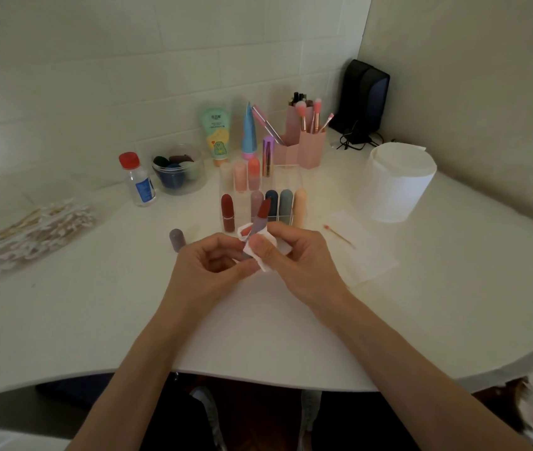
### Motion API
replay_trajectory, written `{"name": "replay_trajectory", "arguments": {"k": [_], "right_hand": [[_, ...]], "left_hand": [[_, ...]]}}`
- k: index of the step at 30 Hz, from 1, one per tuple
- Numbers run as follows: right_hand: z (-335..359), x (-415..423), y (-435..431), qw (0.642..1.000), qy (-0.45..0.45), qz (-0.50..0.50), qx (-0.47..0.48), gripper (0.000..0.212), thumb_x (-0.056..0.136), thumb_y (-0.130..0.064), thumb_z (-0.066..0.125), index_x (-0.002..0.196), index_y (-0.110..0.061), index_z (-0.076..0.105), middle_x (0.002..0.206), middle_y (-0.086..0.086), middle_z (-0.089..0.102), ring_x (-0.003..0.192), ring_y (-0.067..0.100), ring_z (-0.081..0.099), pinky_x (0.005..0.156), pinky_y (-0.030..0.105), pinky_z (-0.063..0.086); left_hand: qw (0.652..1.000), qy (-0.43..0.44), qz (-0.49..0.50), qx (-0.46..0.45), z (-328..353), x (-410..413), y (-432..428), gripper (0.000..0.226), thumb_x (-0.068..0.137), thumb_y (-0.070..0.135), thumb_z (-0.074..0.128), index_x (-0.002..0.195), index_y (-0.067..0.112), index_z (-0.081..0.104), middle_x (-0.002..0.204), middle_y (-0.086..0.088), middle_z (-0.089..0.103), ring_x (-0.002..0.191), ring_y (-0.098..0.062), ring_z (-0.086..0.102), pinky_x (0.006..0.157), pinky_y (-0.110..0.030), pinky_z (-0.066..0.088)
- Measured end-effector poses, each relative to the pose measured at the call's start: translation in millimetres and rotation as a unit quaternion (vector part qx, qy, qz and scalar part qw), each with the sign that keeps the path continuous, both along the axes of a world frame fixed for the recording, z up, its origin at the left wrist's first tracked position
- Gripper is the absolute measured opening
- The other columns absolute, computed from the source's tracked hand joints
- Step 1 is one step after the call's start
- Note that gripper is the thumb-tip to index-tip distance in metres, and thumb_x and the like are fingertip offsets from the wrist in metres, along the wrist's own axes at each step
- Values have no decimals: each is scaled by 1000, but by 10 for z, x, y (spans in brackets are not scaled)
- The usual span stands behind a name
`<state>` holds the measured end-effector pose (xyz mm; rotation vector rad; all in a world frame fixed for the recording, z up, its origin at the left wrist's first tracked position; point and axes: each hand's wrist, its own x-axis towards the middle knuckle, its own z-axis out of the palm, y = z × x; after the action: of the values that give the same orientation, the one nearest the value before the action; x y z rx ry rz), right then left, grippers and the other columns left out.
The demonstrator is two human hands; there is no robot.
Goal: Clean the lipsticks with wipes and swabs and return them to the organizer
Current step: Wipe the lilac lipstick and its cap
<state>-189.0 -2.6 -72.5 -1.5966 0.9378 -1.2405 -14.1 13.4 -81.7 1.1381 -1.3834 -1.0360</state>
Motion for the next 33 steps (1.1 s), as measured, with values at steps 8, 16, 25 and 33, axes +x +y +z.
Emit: {"name": "replay_trajectory", "arguments": {"k": [8,16,25,33], "right_hand": [[31,-36,17,998,-39,7,41,23,101,-22,62,105,-5,76,99,14,75,82,26,70,79,42,58],[-42,44,16,1000,15,5,16,18,98,-26,67,107,-14,78,92,-5,76,83,16,67,72,30,52],[-43,-44,5,999,-37,-8,38,26,99,-31,66,108,-9,77,103,11,75,93,35,68,87,55,57],[-49,2,11,999,-15,-22,27,22,98,-27,68,105,-10,79,100,7,77,93,31,70,84,47,57]], "left_hand": [[995,-4,-96,4,65,-32,24,35,98,28,49,108,4,72,68,-5,69,48,-11,54,47,-19,38],[999,-36,5,-10,11,-30,10,33,70,23,86,94,8,70,77,-2,74,65,-20,68,67,-25,55],[995,-41,-90,-29,103,-60,58,26,100,11,54,94,26,74,65,0,71,48,-3,50,54,-12,38],[998,-55,-7,-30,95,-38,70,21,78,28,76,98,25,76,87,10,79,78,-16,73,76,-16,55]]}}
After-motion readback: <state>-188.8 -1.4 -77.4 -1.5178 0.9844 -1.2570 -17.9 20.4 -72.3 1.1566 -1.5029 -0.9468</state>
